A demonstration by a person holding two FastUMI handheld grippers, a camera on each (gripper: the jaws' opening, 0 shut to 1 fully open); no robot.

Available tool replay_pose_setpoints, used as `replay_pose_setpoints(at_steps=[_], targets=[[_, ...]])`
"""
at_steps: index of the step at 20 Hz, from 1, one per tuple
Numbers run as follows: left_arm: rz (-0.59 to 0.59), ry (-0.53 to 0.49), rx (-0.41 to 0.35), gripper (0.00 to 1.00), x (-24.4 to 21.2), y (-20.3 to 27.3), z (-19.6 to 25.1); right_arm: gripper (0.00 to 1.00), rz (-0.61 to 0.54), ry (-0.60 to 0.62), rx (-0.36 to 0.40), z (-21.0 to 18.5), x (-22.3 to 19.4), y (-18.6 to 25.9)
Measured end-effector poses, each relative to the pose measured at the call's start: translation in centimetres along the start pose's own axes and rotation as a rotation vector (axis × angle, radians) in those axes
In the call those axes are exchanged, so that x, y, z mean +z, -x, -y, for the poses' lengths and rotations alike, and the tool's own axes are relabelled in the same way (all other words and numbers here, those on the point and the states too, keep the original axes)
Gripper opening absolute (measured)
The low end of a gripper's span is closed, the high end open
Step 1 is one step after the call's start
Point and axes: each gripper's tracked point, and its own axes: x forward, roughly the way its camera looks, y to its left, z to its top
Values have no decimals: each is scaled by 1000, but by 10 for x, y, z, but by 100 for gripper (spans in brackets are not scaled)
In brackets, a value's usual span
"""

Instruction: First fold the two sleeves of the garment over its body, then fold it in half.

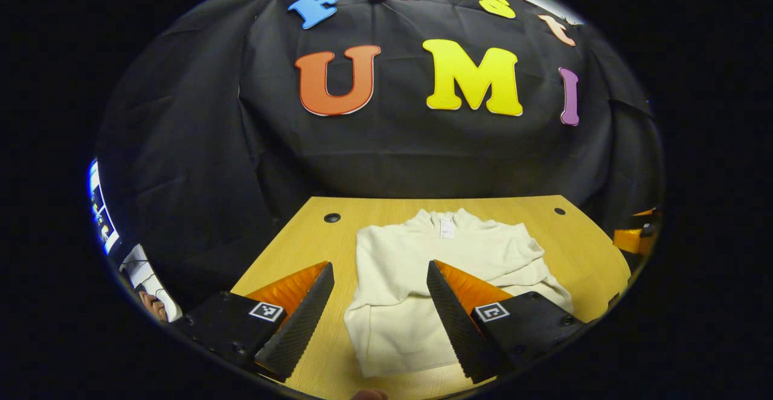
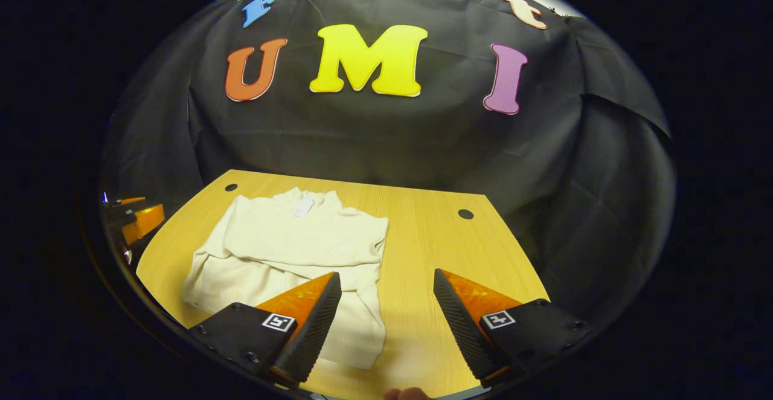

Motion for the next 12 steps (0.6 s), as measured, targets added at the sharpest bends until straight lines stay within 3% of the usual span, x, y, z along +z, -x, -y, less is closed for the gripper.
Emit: replay_pose_setpoints(at_steps=[3, 8, 12], targets=[[-11, 28, 0, 99, -12, -9, -5, 95, -96, 5, -10, -8, -28, -17], [-324, 164, 57, 99, -99, -24, -26, 95, -319, -38, -10, -24, -100, -35], [-522, 198, 71, 99, -159, -20, -39, 94, -473, -66, -4, -32, -148, -42]])
